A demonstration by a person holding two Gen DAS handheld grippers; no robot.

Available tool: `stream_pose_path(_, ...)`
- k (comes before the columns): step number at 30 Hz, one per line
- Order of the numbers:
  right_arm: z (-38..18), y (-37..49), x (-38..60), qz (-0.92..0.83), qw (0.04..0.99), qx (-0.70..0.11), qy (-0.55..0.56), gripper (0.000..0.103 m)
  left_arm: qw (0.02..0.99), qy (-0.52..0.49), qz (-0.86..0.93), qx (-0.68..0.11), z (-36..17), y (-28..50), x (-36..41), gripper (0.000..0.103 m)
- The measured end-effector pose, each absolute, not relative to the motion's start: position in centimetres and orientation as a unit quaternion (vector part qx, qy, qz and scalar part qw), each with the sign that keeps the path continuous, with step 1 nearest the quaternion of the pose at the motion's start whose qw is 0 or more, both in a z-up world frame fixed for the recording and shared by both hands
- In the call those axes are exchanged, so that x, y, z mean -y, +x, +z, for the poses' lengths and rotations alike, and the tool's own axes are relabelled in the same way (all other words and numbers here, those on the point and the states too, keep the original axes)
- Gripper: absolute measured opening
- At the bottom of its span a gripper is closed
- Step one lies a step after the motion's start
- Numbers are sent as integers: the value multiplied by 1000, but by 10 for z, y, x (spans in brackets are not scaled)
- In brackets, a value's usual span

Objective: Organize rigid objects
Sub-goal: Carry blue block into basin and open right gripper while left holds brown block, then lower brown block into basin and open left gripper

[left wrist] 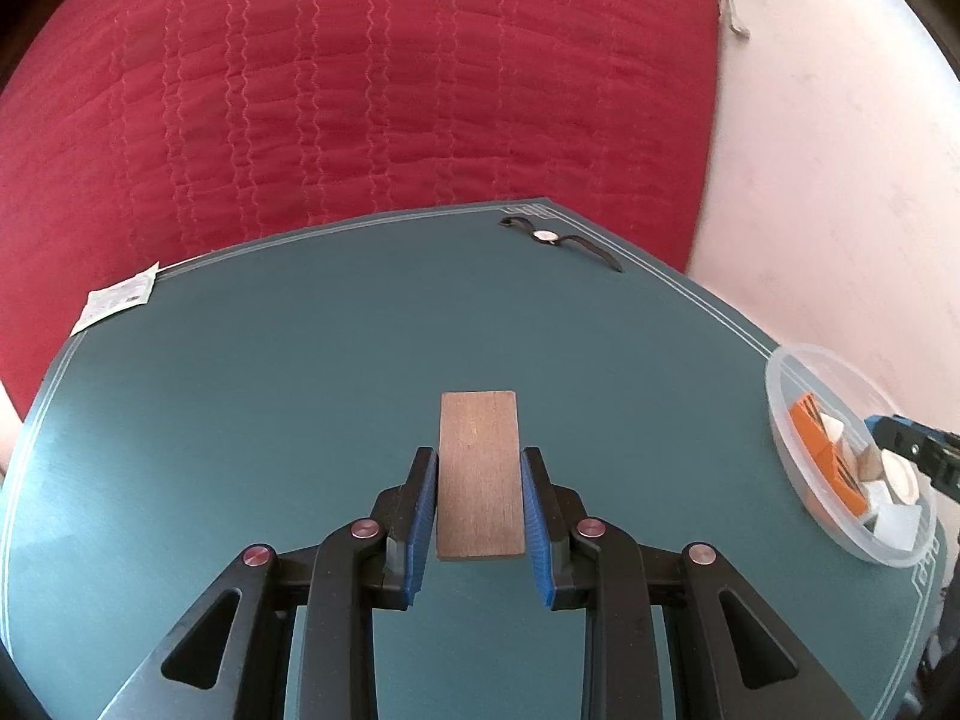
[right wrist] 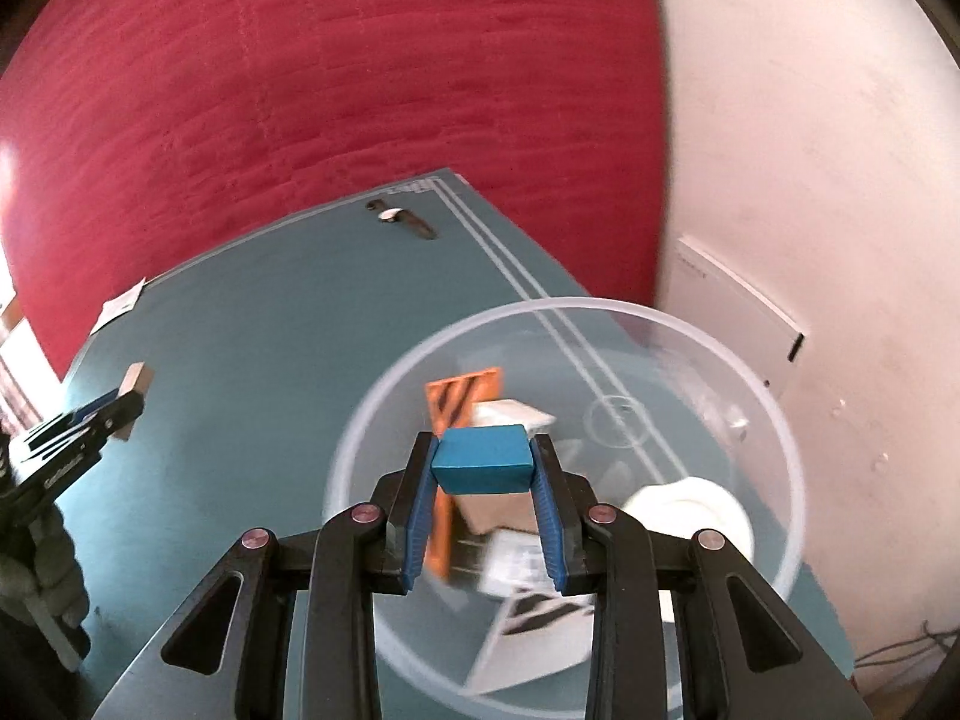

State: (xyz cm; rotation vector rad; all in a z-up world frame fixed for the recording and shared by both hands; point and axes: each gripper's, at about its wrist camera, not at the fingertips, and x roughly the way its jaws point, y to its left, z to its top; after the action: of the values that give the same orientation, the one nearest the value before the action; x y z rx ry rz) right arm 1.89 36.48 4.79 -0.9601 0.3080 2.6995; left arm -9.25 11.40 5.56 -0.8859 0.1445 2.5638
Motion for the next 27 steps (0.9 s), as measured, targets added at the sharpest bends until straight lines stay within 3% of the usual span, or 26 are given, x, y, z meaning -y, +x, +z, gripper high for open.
stream_pose_path(22, 48, 42, -425, 926, 159, -145, -310, 33, 278, -341, 896, -55, 59, -62, -170, 29)
stream_pose_path(27, 46, 51, -431, 925, 173, -144, -305, 45, 309, -347, 883, -65, 60, -53, -197, 29)
